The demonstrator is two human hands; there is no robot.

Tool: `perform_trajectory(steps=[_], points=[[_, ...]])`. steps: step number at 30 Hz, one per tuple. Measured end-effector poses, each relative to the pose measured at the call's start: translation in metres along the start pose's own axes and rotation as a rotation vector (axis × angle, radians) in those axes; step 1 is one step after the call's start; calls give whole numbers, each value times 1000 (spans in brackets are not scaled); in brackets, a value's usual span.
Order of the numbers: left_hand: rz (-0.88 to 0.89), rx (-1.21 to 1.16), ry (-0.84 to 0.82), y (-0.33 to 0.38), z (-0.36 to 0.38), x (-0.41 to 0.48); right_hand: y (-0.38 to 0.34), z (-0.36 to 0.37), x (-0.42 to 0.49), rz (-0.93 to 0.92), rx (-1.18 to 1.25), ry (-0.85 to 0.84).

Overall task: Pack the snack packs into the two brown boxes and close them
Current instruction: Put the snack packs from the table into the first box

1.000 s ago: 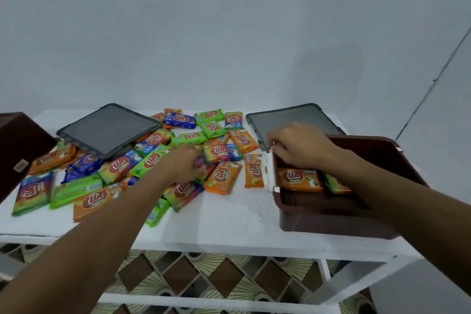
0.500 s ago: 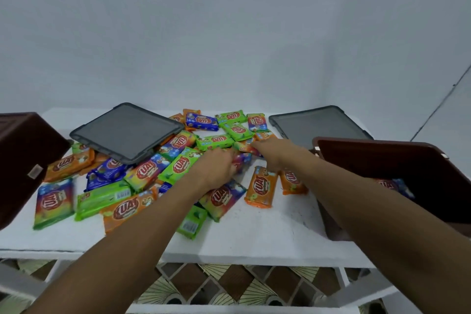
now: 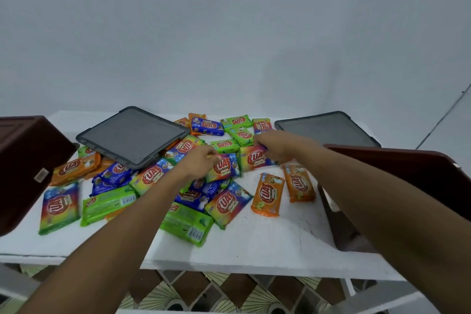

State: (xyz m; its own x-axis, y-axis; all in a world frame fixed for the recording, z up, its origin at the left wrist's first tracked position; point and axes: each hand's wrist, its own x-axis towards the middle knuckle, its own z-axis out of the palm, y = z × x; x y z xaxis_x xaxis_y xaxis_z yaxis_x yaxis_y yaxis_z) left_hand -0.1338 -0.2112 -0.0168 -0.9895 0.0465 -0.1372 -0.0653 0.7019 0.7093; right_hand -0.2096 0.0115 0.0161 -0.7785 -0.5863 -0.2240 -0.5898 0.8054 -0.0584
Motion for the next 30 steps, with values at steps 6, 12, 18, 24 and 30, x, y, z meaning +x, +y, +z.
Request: perform_trajectory(steps=[6, 12, 18, 24, 30], points=[[5, -111, -77, 43, 2, 1, 42, -63, -63, 30, 187, -6], [86, -269, -80, 127, 18, 7, 100, -79, -157, 132, 524, 2], [315, -157, -284, 216, 61, 5, 166, -47, -224, 176, 467, -118], [544, 372, -522, 270, 150, 6, 194, 3, -250, 168, 167, -331], [407, 837, -777, 254, 220, -2, 198, 45, -264, 115, 67, -486]])
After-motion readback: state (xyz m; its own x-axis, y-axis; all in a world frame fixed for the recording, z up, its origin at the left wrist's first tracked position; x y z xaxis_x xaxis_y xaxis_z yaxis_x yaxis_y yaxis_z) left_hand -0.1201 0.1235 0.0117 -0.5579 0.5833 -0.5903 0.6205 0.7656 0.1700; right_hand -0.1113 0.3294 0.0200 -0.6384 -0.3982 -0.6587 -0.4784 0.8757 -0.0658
